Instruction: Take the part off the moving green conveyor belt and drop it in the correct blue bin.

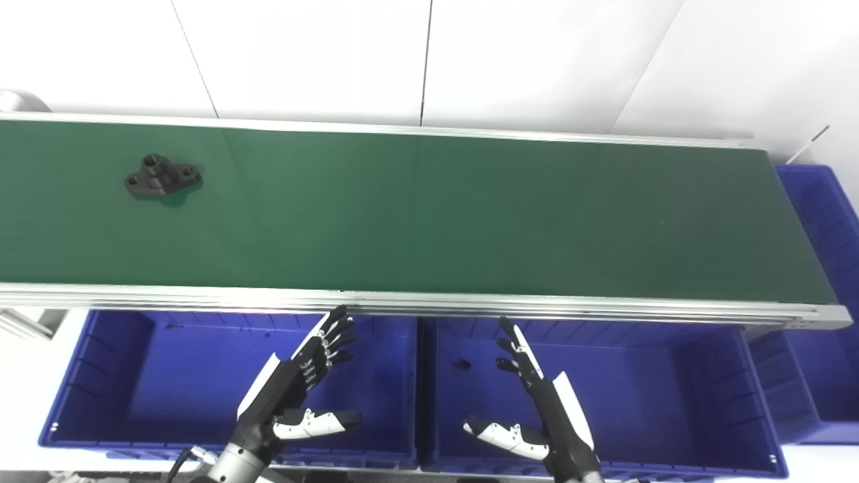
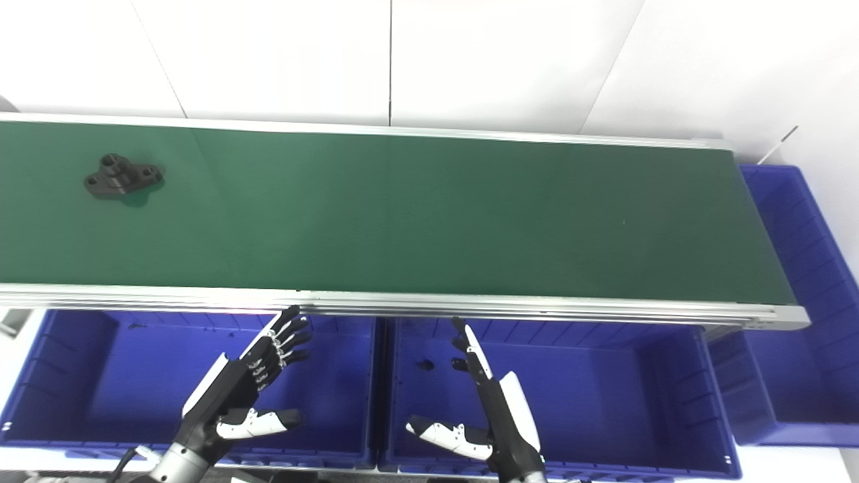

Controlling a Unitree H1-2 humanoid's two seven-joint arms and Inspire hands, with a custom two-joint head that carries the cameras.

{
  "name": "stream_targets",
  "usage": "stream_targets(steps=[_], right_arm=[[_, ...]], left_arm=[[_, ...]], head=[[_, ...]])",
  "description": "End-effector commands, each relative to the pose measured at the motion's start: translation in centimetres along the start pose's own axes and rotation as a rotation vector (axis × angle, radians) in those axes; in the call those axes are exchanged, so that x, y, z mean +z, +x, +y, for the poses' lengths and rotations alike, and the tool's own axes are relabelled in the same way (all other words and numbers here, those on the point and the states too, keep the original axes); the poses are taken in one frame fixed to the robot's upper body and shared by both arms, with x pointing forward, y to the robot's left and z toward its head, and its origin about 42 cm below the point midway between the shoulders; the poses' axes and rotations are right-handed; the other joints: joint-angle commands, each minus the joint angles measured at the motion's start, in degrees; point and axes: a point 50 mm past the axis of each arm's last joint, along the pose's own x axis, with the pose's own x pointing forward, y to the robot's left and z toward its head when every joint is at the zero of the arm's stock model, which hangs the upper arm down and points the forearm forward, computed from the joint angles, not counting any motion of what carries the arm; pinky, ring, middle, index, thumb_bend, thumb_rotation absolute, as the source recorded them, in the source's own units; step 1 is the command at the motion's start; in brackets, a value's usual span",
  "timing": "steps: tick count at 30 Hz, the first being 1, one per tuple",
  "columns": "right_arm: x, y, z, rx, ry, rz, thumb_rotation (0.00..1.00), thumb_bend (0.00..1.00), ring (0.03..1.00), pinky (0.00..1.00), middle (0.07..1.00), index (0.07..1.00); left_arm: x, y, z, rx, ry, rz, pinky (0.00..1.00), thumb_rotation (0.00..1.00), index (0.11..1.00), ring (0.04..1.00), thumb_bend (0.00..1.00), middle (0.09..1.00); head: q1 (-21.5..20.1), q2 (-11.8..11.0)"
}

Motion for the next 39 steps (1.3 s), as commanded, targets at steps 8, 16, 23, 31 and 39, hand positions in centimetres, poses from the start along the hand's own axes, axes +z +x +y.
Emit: stream_targets(steps=[8, 16, 23, 31, 39], right_arm=[[0.8, 0.1, -0.5, 0.001, 0.020, -0.052, 0.55, 0.77, 0.952, 0.84, 1.000, 1.000], [0.8, 0.3, -0.5, 0.007, -0.003, -0.050, 0.58, 0.79, 0.964, 0.86, 1.000, 0.993], [0.8, 0.3, -0.5, 0.013, -0.002, -0.044, 0.58, 0.79, 0.968, 0.84, 1.000, 0.990], [0.5, 0.3, -0.7, 0.007, -0.037, -0.042, 0.59, 0.79, 0.957, 0.83, 1.000, 0.989], [-1.2, 0.2, -1.3, 0.027, -0.015, -0.026, 0.58, 0.77, 0.984, 0.86, 1.000, 1.000]], left_arm=[[0.8, 0.6, -0.2, -0.035, 0.049, -0.044, 0.90, 0.41, 0.994, 0.938, 0.78, 0.980], [0.7, 0.6, -0.2, -0.026, 0.074, -0.033, 0.89, 0.42, 0.976, 0.947, 0.78, 0.984], [0.7, 0.6, -0.2, -0.034, 0.078, -0.030, 0.90, 0.41, 0.974, 0.963, 0.77, 0.998], [0.5, 0.7, -0.6, -0.032, 0.095, -0.019, 0.88, 0.43, 0.967, 0.958, 0.78, 0.993], [-0.1, 1.0, -1.7, -0.015, 0.105, 0.002, 0.83, 0.42, 0.921, 0.914, 0.82, 0.957]], head=[[0.2, 0.2], [0.0, 0.0], [-0.1, -0.2], [4.3, -2.9], [13.3, -9.2]])
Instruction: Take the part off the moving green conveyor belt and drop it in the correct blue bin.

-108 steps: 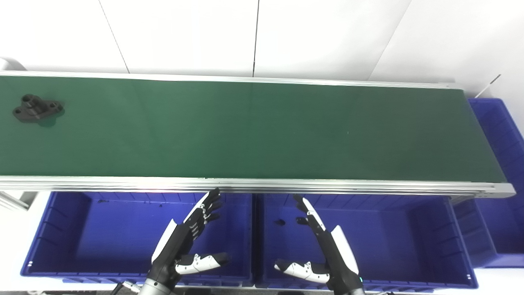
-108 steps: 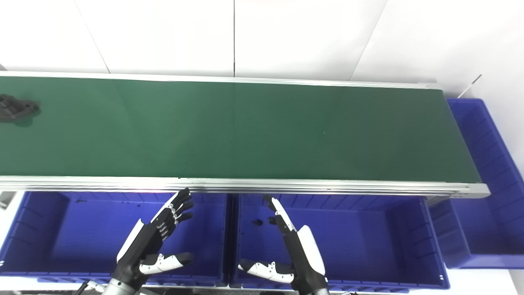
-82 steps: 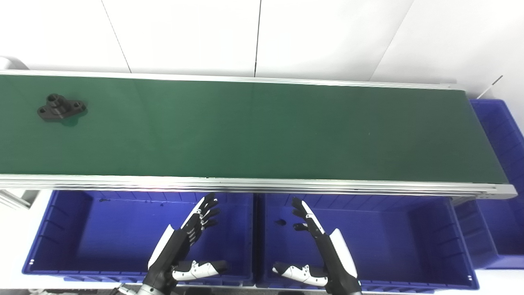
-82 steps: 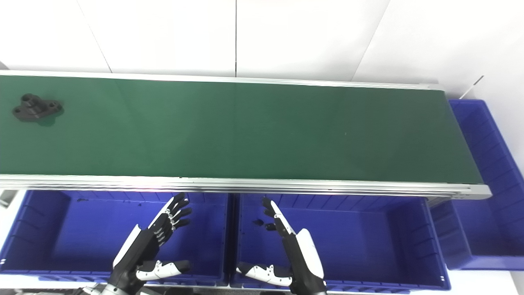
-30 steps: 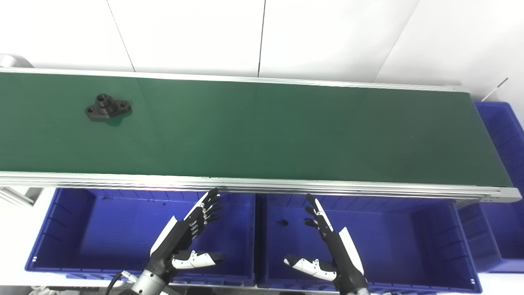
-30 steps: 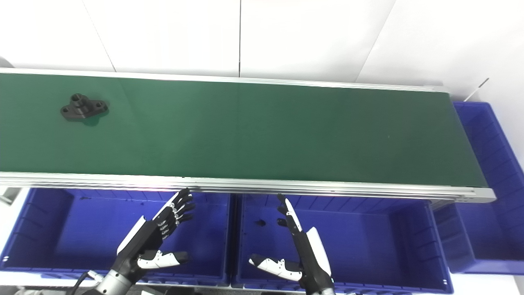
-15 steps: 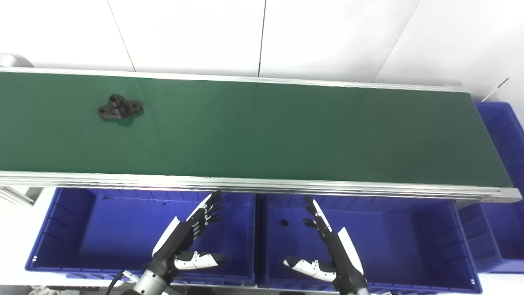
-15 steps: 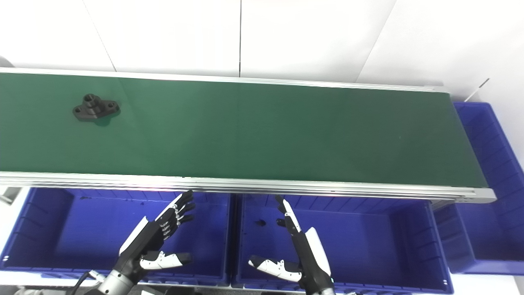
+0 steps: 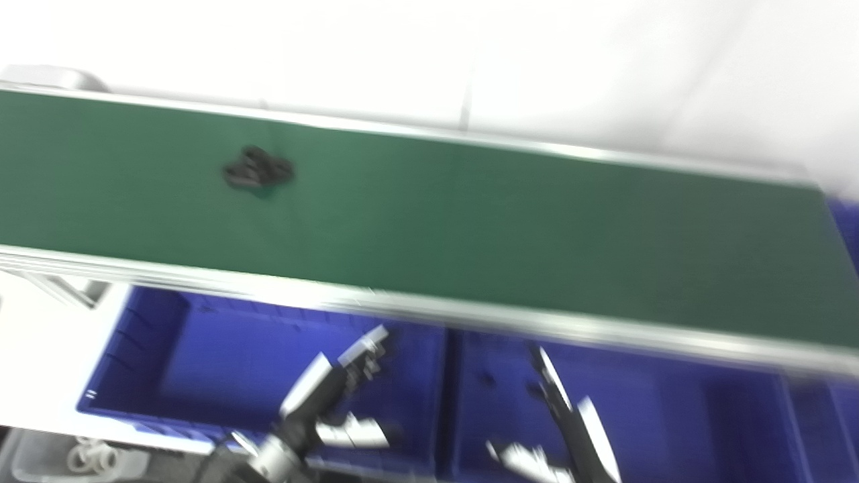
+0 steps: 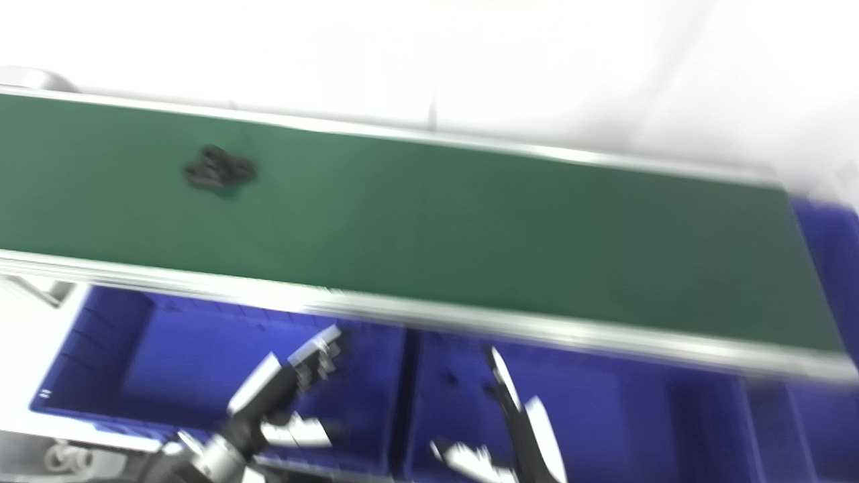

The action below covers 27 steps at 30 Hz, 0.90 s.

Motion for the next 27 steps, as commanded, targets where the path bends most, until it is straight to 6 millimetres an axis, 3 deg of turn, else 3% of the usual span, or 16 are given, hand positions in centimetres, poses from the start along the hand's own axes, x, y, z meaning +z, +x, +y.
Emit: stream_targets(steps=[1, 13, 21, 27], right_arm=[[0.7, 0.1, -0.4, -0.024, 0.017, -0.072, 0.58, 0.78, 0.987, 0.85, 1.000, 1.000], [0.3, 0.2, -0.3, -0.018, 0.019, -0.058, 0.57, 0.77, 0.999, 0.87, 1.000, 1.000], [0.4, 0.4, -0.2, -0.031, 0.010, -0.067, 0.56, 0.76, 0.987, 0.86, 1.000, 1.000], [1.4, 0.2, 0.3, -0.123, 0.018, -0.104, 0.52, 0.77, 0.918, 0.81, 0.967, 1.000]], left_arm=[[0.7, 0.6, 0.1, 0.013, 0.010, -0.052, 0.83, 0.41, 0.918, 0.913, 0.81, 0.954], [0.0, 1.0, 0.1, 0.018, 0.046, -0.026, 0.79, 0.43, 0.901, 0.909, 0.79, 0.935], [0.0, 1.2, 0.2, 0.016, 0.045, -0.026, 0.79, 0.43, 0.897, 0.907, 0.79, 0.931], [-0.1, 1.2, 0.3, 0.018, 0.043, -0.026, 0.78, 0.42, 0.896, 0.895, 0.79, 0.931]], head=[[1.0, -0.8], [-0.2, -4.0], [-0.4, -4.2], [-0.7, -3.6]])
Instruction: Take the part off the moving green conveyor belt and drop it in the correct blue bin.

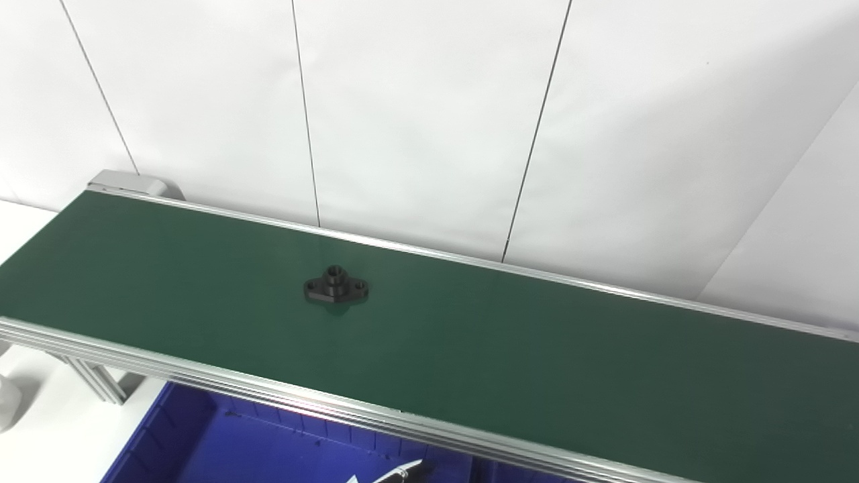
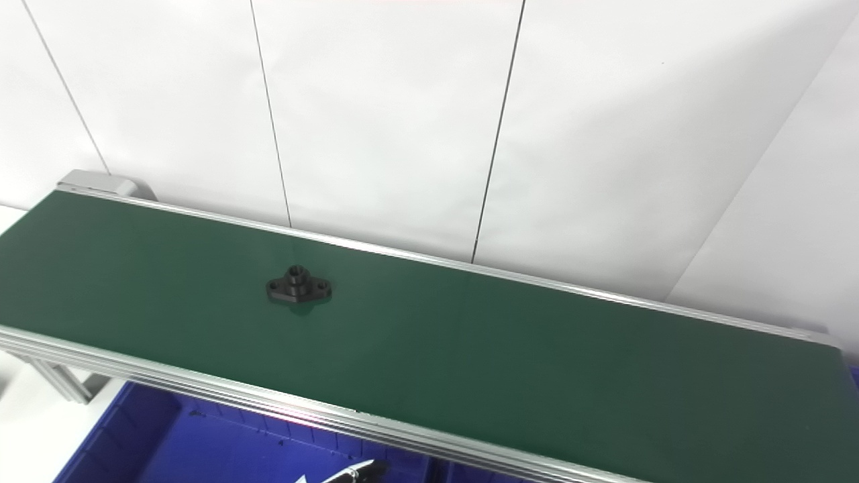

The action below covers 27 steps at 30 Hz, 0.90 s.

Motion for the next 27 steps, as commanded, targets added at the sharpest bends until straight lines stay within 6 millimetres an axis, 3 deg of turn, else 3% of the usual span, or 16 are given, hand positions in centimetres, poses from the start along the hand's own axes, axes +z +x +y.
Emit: stream_targets(steps=[1, 4, 12, 17, 21, 27], right_arm=[[1.6, 0.1, -0.2, -0.060, 0.023, -0.103, 0.51, 0.77, 0.908, 0.80, 0.957, 0.999], [3.4, -0.2, -0.1, -0.123, -0.015, -0.183, 0.48, 0.77, 0.855, 0.73, 0.910, 0.970], [7.6, 0.3, -0.8, -0.217, 0.002, -0.406, 0.34, 0.77, 0.755, 0.67, 0.801, 0.923], [11.1, 2.1, -3.3, -0.232, 0.006, -0.558, 0.34, 0.77, 0.778, 0.78, 0.826, 0.947], [13.1, 3.6, -4.7, -0.227, 0.015, -0.622, 0.21, 0.81, 0.783, 0.74, 0.828, 0.951], [16.9, 7.1, -7.0, -0.213, -0.164, -0.668, 0.23, 0.83, 0.772, 0.69, 0.845, 0.948]], left_arm=[[0.6, 0.2, 0.6, 0.016, 0.005, -0.046, 0.79, 0.42, 0.896, 0.895, 0.79, 0.932], [0.7, 0.1, 0.6, 0.015, 0.012, -0.049, 0.79, 0.42, 0.896, 0.897, 0.79, 0.932], [0.7, 0.1, 0.6, 0.020, 0.030, -0.049, 0.78, 0.43, 0.894, 0.888, 0.79, 0.927], [0.6, 0.3, 0.5, 0.021, 0.034, -0.047, 0.80, 0.43, 0.892, 0.895, 0.79, 0.923], [0.6, 0.5, 0.4, 0.025, 0.024, -0.048, 0.79, 0.41, 0.893, 0.894, 0.79, 0.926], [0.6, 0.5, 0.6, 0.017, 0.036, -0.048, 0.78, 0.42, 0.908, 0.901, 0.78, 0.942]], head=[[-0.2, 0.3], [-0.5, 0.5], [-0.3, 0.2], [-0.6, 0.0], [-0.9, 0.1], [-3.5, 0.6]])
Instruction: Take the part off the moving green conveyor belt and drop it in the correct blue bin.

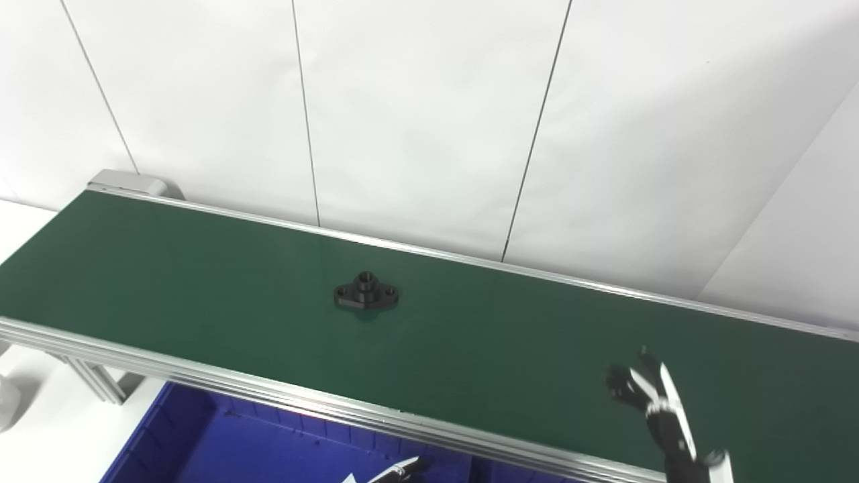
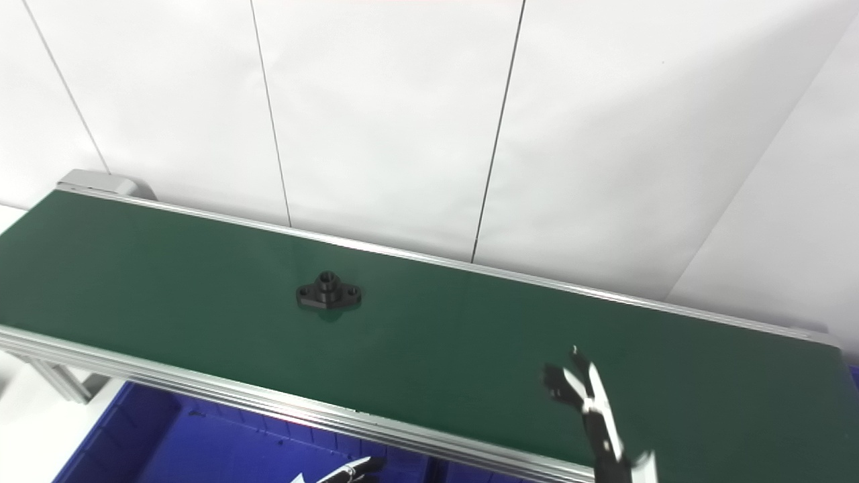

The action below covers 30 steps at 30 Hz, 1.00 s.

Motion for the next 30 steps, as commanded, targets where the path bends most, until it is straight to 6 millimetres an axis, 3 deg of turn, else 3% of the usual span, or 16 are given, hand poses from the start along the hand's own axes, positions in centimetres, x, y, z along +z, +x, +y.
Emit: stream_targets(steps=[1, 6, 9, 13, 17, 23, 30], right_arm=[[0.4, 2.5, -0.6, 0.028, -0.061, -0.033, 0.25, 0.83, 0.778, 0.70, 0.852, 0.924], [-0.7, 6.4, -1.3, 0.115, -0.185, -0.024, 0.30, 0.80, 0.787, 0.69, 0.845, 0.892], [-1.6, 8.0, -1.5, 0.141, -0.202, -0.022, 0.28, 0.80, 0.767, 0.68, 0.823, 0.873], [-2.4, 10.1, -1.5, 0.173, -0.219, -0.021, 0.17, 0.82, 0.746, 0.66, 0.790, 0.856], [-2.8, 12.1, -1.4, 0.221, -0.283, 0.011, 0.19, 0.83, 0.768, 0.68, 0.789, 0.844], [-3.8, 15.2, -0.5, 0.300, -0.361, 0.013, 0.24, 0.84, 0.765, 0.65, 0.796, 0.834], [-4.5, 18.5, 1.1, 0.375, -0.395, 0.008, 0.23, 0.86, 0.782, 0.70, 0.807, 0.840]], left_arm=[[0.6, 0.5, 0.6, 0.004, 0.011, -0.047, 0.78, 0.40, 0.909, 0.902, 0.78, 0.943], [0.6, 0.6, 0.7, -0.009, 0.030, -0.049, 0.80, 0.40, 0.905, 0.909, 0.78, 0.944], [0.7, 0.6, 0.8, -0.015, 0.038, -0.051, 0.82, 0.42, 0.907, 0.922, 0.78, 0.946], [0.8, 0.6, 0.9, -0.017, 0.053, -0.057, 0.81, 0.42, 0.907, 0.924, 0.78, 0.945], [0.8, 0.6, 1.0, -0.018, 0.053, -0.057, 0.82, 0.41, 0.908, 0.923, 0.78, 0.945], [0.9, 0.7, 1.0, -0.027, 0.062, -0.059, 0.82, 0.42, 0.915, 0.929, 0.78, 0.948], [0.8, 0.9, 0.9, -0.038, 0.060, -0.059, 0.85, 0.42, 0.922, 0.935, 0.77, 0.960]], head=[[-0.1, 0.0], [-2.1, 0.3], [-2.8, 0.6], [-3.3, 0.8], [-3.5, 0.7], [-3.1, 0.6], [-2.3, 0.5]])
